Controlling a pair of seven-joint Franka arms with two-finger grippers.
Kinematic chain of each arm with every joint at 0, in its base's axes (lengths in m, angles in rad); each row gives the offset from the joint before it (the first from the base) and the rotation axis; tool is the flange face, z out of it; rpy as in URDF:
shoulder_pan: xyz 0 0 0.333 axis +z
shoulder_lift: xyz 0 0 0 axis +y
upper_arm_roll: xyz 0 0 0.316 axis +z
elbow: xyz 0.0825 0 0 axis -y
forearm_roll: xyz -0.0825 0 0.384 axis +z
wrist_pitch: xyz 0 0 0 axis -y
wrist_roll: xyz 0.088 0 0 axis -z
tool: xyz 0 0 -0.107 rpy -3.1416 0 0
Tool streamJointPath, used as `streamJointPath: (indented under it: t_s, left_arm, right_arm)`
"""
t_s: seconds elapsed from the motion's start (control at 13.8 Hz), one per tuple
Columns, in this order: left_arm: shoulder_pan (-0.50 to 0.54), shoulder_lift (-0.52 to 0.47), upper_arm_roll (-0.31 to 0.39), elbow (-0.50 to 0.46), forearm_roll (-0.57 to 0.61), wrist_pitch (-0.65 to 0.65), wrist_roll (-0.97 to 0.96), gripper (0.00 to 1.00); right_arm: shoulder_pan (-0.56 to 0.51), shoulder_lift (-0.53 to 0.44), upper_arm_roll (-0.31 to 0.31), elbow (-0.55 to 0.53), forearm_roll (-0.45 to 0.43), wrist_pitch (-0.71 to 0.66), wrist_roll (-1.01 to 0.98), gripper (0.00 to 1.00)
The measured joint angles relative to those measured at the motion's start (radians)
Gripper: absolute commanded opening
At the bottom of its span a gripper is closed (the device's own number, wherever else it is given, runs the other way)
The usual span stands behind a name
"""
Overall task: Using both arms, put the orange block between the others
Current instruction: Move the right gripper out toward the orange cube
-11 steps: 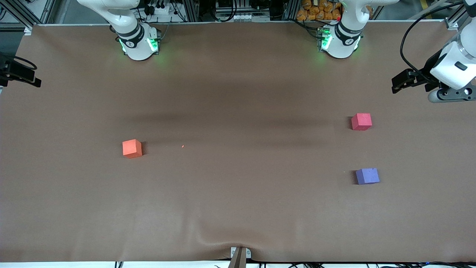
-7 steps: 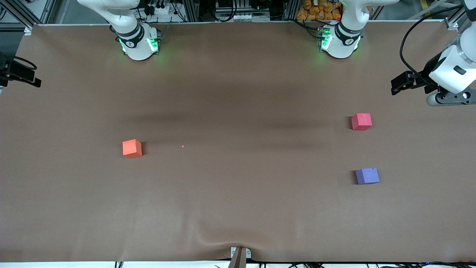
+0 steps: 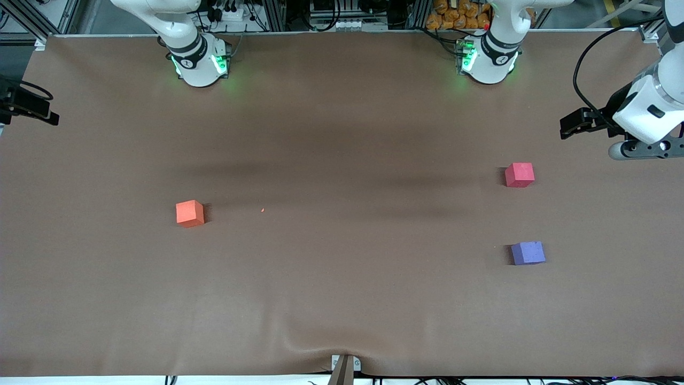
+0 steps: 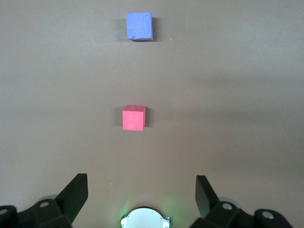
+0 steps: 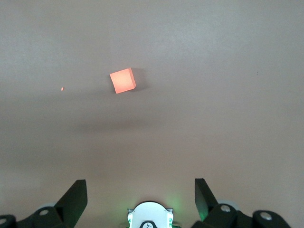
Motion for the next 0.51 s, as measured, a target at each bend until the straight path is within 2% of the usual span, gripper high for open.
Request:
streamJointPath:
  t_s: [0.51]
  left_arm:
    - [0.016, 0.001, 0.003, 0.009, 0.000, -0.012, 0.000, 1.00]
  right_arm:
    - [0.000, 0.000, -0.001, 0.001, 0.000, 0.001, 0.000, 1.00]
